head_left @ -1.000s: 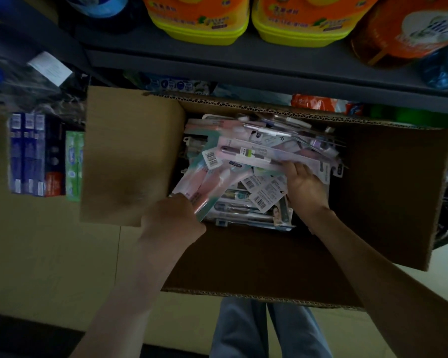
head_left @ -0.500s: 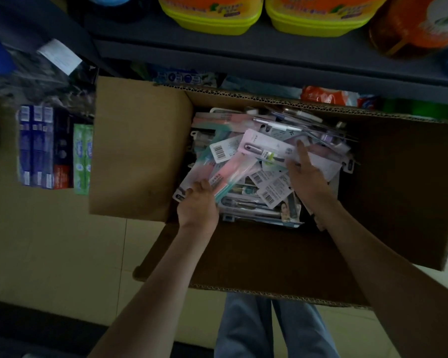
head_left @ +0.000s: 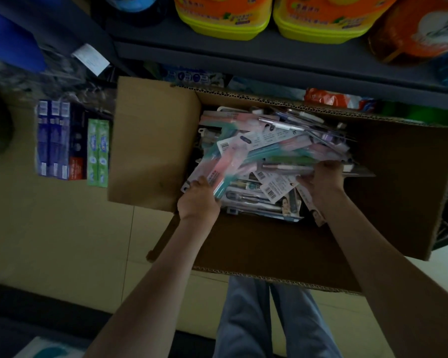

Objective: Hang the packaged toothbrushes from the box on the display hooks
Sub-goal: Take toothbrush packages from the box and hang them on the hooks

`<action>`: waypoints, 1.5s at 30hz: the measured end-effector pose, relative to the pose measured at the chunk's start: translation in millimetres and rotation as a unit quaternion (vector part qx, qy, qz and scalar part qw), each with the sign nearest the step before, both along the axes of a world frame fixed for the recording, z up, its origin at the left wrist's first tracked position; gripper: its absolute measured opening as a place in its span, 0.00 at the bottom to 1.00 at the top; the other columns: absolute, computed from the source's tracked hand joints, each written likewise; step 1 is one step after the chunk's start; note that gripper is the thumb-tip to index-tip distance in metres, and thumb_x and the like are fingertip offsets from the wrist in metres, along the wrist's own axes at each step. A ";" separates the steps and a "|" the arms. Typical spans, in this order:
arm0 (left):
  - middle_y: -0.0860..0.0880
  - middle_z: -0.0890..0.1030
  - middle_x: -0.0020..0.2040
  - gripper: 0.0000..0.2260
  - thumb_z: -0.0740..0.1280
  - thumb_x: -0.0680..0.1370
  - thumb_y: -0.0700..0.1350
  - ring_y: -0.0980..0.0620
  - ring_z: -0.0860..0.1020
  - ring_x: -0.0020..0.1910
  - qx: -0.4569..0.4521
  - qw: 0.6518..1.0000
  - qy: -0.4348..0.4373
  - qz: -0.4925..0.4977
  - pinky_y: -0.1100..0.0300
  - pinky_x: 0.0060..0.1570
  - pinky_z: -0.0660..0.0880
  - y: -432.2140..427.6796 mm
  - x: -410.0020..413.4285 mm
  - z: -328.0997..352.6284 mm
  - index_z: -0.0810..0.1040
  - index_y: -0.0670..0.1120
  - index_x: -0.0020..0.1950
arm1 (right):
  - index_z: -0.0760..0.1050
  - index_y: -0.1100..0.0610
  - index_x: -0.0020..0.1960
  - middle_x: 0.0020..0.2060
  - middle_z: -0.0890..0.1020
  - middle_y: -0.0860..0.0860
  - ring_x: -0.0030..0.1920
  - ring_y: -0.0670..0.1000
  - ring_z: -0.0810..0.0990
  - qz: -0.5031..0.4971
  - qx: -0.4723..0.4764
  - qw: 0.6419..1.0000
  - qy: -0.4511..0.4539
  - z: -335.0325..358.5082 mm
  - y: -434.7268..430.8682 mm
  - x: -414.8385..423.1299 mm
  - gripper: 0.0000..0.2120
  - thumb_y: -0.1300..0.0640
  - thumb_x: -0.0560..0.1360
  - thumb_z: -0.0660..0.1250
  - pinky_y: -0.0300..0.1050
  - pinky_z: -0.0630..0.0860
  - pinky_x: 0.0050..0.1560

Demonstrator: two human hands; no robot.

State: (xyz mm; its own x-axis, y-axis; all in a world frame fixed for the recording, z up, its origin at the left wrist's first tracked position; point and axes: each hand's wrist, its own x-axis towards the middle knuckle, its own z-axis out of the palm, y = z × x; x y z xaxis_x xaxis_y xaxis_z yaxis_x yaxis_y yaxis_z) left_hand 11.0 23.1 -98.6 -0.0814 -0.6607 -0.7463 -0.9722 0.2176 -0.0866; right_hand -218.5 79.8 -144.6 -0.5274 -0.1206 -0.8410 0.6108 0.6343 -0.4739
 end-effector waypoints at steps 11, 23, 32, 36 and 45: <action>0.43 0.77 0.57 0.22 0.64 0.79 0.54 0.51 0.79 0.41 -0.011 0.988 0.047 0.145 0.60 0.31 0.77 8.9 5.7 6.4 0.65 0.42 0.66 | 0.47 0.56 0.73 0.64 0.68 0.65 0.49 0.60 0.80 0.524 0.163 0.811 0.203 30.9 19.2 42.7 0.27 0.65 0.80 0.57 0.49 0.82 0.41; 0.43 0.74 0.59 0.22 0.64 0.79 0.54 0.51 0.77 0.41 -0.011 0.985 0.077 0.153 0.64 0.25 0.69 16.6 -0.6 -9.6 0.64 0.43 0.67 | 0.67 0.64 0.61 0.43 0.78 0.53 0.40 0.50 0.78 0.282 0.035 0.959 0.021 -10.7 30.3 47.4 0.24 0.49 0.75 0.68 0.40 0.70 0.32; 0.46 0.60 0.74 0.27 0.66 0.79 0.50 0.46 0.58 0.74 -0.010 0.969 0.232 0.081 0.50 0.72 0.62 40.0 -37.1 -0.6 0.61 0.50 0.75 | 0.77 0.59 0.58 0.47 0.82 0.49 0.48 0.48 0.80 0.264 -0.046 0.960 -0.081 -10.2 31.4 31.3 0.16 0.55 0.73 0.71 0.39 0.73 0.44; 0.51 0.72 0.68 0.25 0.68 0.78 0.51 0.53 0.73 0.64 0.184 0.898 0.346 0.199 0.56 0.62 0.73 40.4 -55.4 5.8 0.66 0.52 0.73 | 0.77 0.57 0.60 0.52 0.84 0.50 0.53 0.48 0.82 0.326 -0.091 0.934 -0.113 21.5 35.5 22.9 0.16 0.52 0.74 0.70 0.41 0.75 0.51; 0.55 0.81 0.54 0.27 0.71 0.67 0.64 0.56 0.79 0.54 0.302 0.872 0.333 0.192 0.53 0.57 0.77 25.1 -71.6 113.0 0.77 0.53 0.61 | 0.73 0.63 0.65 0.57 0.81 0.58 0.57 0.55 0.81 0.326 -0.189 0.906 -0.192 161.5 39.1 0.9 0.22 0.56 0.74 0.68 0.47 0.78 0.57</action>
